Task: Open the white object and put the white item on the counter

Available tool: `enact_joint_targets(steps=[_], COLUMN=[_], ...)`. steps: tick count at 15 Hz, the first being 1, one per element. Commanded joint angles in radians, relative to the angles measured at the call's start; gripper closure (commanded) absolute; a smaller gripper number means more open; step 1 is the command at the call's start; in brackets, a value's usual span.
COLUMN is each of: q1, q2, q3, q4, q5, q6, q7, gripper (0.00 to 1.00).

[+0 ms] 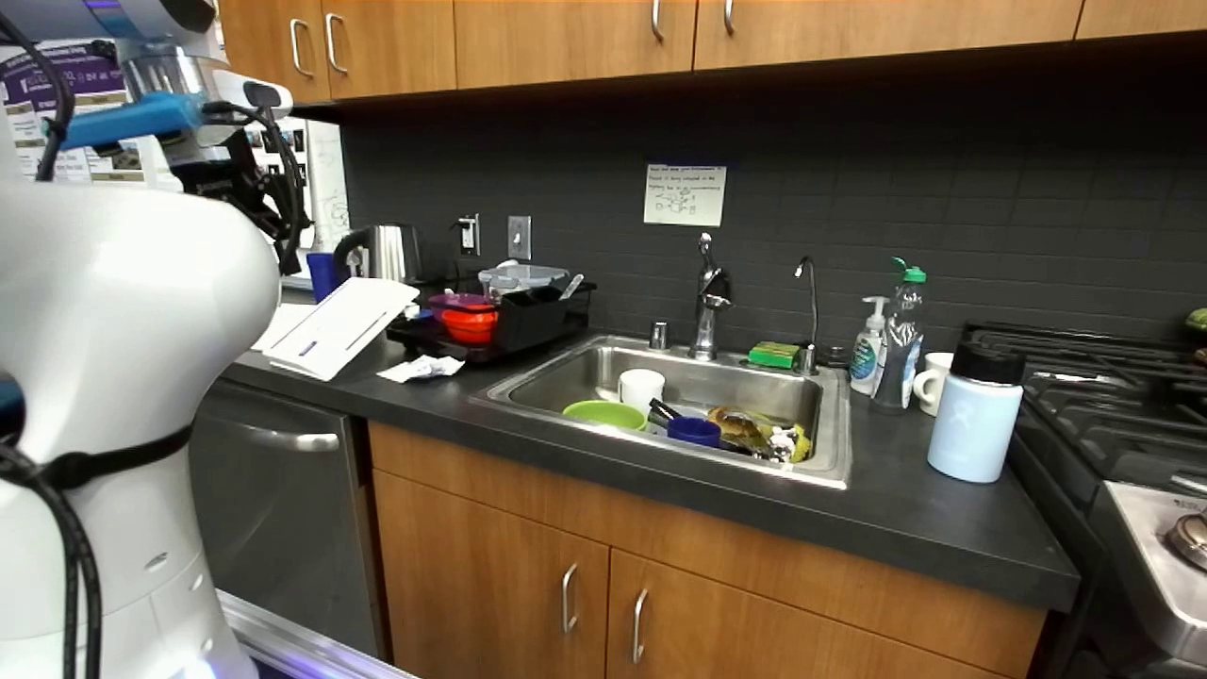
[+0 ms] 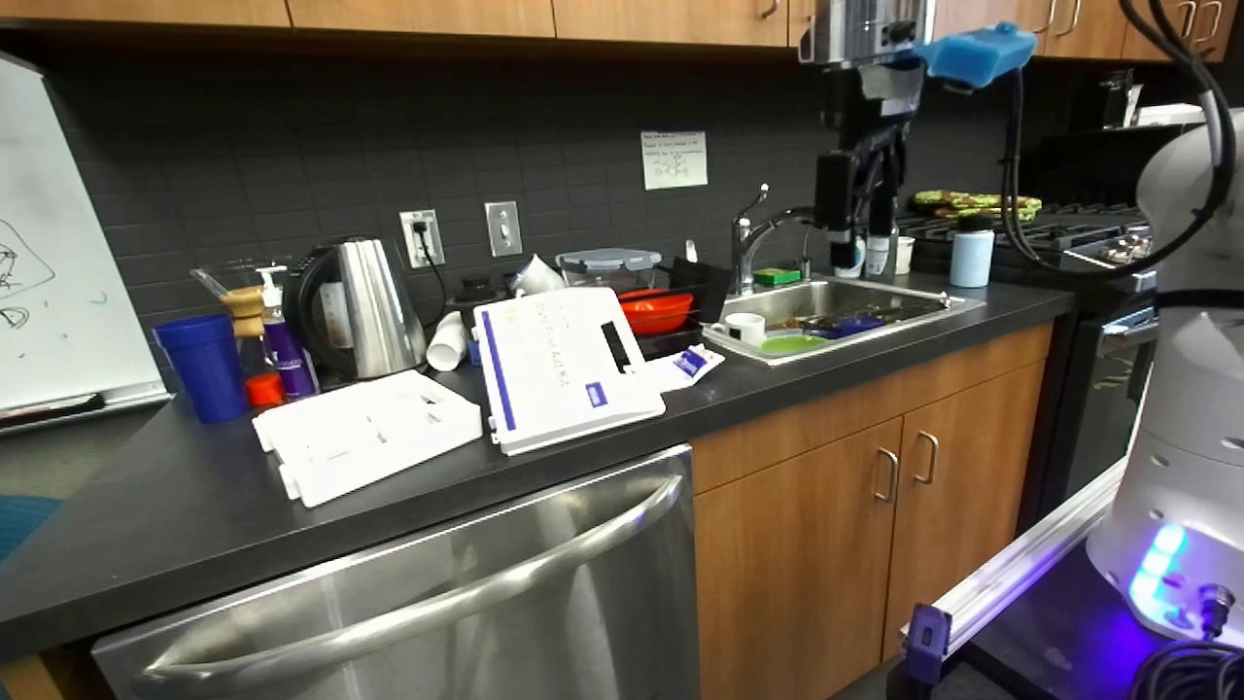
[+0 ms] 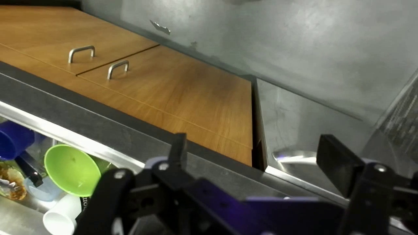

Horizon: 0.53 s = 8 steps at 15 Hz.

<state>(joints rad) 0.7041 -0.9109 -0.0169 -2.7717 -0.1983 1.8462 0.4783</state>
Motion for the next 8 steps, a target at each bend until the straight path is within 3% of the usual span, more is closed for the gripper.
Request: enact_joint_targets(steps=[1, 3, 4, 8], q1=[0.024, 0.022, 0.011, 0.011], q2=[-0.062, -0.062, -0.053, -0.053], q3=[-0.059, -0.086, -0.054, -0.077], q4=[0.0, 0.0, -0.001, -0.002], q5=[0.022, 0.016, 0.002, 0.002], q6=[-0.107, -0.116, -0.093, -0.097], q7=[-0.09, -0.114, -0.079, -0.098], gripper=[0.0, 0.0, 0.0, 0.0])
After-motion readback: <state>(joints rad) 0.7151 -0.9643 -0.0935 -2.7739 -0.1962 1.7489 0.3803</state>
